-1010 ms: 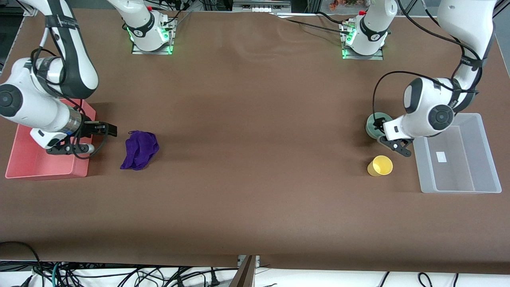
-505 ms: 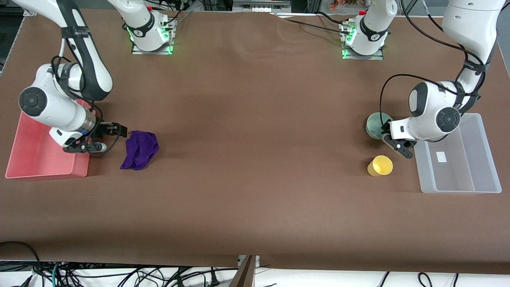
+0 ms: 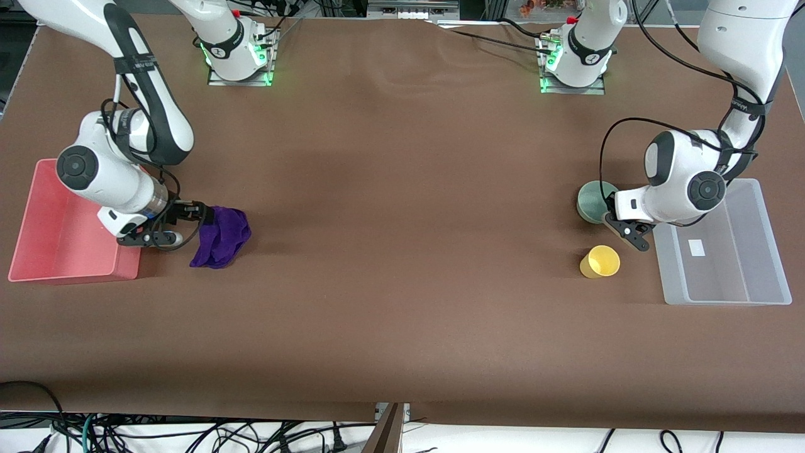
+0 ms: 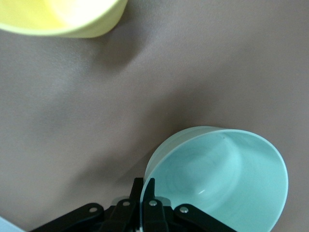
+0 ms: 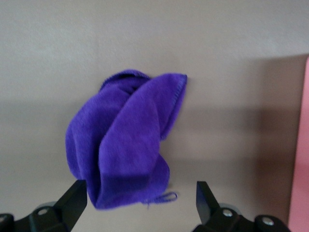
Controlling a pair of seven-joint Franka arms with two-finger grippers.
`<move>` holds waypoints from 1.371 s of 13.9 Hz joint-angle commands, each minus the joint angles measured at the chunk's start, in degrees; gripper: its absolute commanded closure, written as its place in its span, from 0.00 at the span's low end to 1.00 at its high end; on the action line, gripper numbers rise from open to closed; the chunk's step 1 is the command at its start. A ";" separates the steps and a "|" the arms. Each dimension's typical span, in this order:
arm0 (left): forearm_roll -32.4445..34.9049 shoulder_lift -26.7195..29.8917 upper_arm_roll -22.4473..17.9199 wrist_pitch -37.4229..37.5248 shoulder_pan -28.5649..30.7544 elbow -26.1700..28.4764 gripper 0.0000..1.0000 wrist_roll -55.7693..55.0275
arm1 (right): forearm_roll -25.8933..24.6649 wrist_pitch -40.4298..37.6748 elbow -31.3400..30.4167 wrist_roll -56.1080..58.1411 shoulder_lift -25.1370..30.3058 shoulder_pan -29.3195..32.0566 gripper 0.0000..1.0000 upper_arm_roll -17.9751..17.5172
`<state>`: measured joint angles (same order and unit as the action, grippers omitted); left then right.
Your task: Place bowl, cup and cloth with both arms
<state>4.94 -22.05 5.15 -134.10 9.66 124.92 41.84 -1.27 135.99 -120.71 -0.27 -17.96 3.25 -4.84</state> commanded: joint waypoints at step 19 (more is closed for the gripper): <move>9.56 -11.07 -0.75 19.86 19.07 -28.16 1.00 19.85 | 0.66 -19.22 14.42 6.31 1.43 -0.88 1.00 0.27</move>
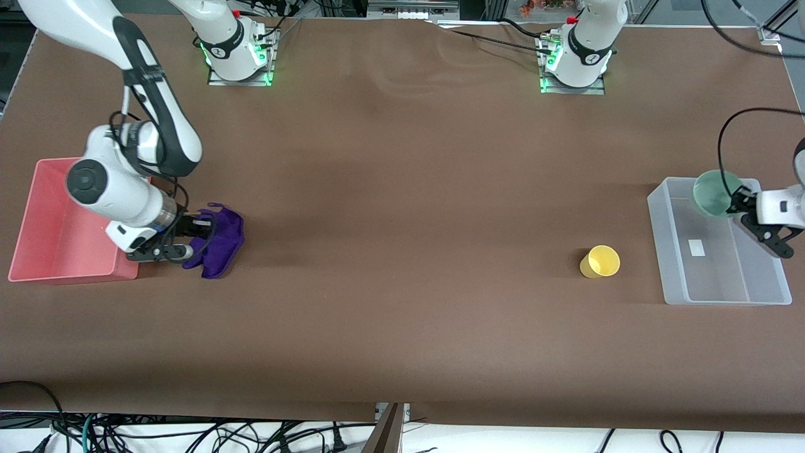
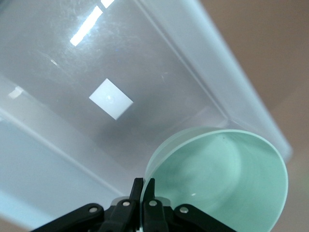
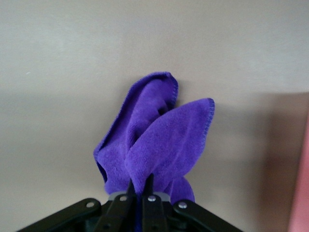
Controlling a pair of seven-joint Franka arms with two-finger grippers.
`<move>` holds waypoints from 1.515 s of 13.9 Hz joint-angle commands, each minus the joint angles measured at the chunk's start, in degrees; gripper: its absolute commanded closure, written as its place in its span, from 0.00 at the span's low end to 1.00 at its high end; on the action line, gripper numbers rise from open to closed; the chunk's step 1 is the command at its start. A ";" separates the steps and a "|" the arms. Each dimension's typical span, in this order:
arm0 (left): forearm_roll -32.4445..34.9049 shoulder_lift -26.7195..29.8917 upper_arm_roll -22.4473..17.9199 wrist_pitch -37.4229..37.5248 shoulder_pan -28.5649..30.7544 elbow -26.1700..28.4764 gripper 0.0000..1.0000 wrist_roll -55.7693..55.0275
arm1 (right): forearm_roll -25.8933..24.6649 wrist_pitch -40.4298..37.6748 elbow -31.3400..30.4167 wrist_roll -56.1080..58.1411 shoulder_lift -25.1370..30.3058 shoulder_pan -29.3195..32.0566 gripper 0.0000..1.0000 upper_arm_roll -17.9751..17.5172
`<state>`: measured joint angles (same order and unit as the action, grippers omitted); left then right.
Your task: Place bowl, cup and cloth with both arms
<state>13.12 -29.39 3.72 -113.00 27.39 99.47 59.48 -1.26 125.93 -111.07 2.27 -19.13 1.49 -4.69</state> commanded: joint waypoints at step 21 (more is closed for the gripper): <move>-5.56 1.35 14.11 15.26 -0.04 -15.36 0.00 -16.96 | -3.48 -19.61 12.65 42.64 -2.94 8.18 1.00 19.63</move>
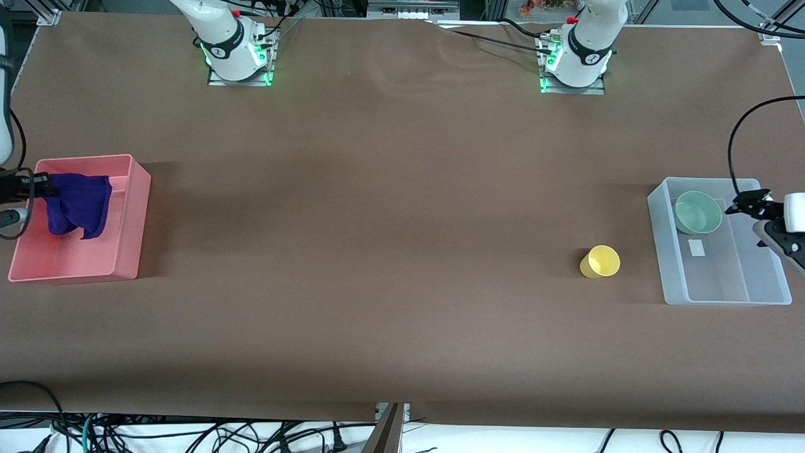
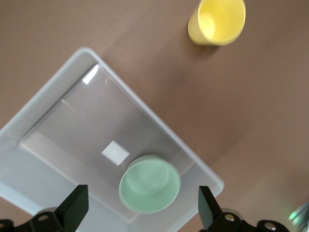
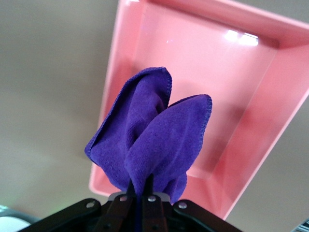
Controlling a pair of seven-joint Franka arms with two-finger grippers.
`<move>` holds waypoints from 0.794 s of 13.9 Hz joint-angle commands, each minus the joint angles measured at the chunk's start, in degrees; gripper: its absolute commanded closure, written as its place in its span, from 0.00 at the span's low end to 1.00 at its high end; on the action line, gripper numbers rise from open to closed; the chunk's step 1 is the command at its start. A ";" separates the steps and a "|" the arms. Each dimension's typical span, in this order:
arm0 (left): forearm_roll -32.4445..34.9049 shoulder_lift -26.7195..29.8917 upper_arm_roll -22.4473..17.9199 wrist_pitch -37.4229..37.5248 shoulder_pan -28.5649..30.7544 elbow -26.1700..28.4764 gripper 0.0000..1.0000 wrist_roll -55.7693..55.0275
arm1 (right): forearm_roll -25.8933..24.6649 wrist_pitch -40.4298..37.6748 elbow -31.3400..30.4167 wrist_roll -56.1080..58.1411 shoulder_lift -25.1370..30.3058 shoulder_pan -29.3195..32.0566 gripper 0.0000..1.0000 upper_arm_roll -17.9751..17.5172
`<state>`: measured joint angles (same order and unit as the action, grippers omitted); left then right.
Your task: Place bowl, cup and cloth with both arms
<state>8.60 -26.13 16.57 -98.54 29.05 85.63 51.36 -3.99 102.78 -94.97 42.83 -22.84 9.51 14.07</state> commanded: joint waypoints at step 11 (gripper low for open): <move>-1.66 -11.66 1.18 -24.04 -10.60 7.17 0.02 -35.80 | -0.14 23.59 -17.43 2.00 -2.03 0.25 1.00 2.63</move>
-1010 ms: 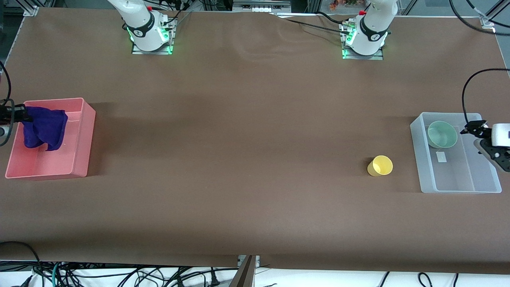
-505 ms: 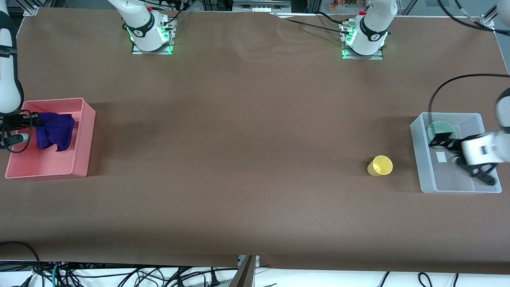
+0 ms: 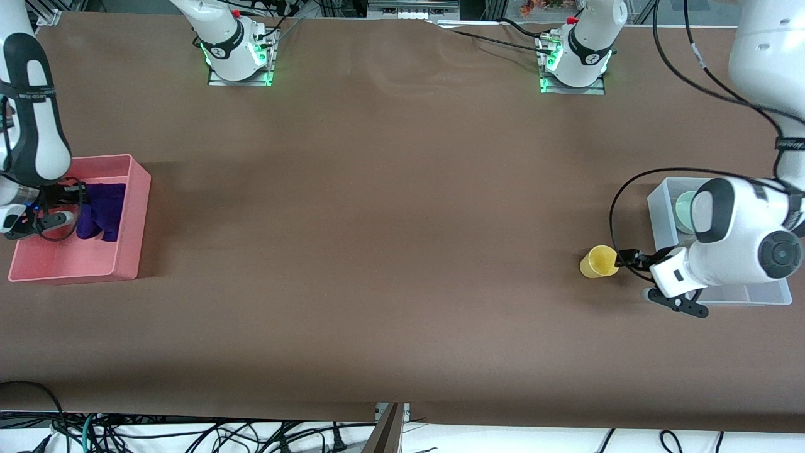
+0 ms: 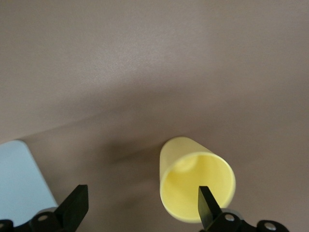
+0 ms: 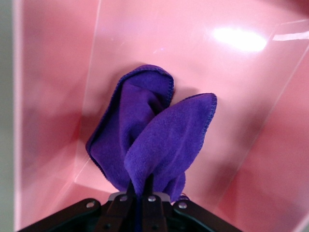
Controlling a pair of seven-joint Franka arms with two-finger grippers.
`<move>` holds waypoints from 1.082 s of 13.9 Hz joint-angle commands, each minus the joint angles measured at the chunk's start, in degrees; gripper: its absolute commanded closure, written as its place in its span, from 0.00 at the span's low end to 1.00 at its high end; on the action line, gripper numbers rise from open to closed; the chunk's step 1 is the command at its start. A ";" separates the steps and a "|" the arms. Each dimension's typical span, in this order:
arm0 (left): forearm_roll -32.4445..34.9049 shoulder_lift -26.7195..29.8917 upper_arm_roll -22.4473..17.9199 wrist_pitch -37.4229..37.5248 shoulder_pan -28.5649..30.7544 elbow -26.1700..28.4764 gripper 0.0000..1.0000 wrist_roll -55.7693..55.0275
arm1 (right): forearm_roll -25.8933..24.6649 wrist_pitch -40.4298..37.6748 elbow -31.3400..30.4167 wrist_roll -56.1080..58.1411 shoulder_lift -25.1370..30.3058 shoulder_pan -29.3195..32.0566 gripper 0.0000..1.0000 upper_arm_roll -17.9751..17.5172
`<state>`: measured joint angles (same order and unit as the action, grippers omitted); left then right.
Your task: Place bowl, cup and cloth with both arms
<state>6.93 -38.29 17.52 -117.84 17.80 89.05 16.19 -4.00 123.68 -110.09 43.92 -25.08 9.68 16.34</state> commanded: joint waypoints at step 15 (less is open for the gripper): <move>0.01 5.50 0.41 13.73 0.22 -4.20 1.00 -0.46 | 2.07 -6.14 4.60 0.11 2.14 -0.44 0.00 0.10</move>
<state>6.93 -35.08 17.94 -112.54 17.78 89.56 15.95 -3.00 122.74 -108.40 43.81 -25.22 9.54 16.71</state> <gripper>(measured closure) 0.969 0.075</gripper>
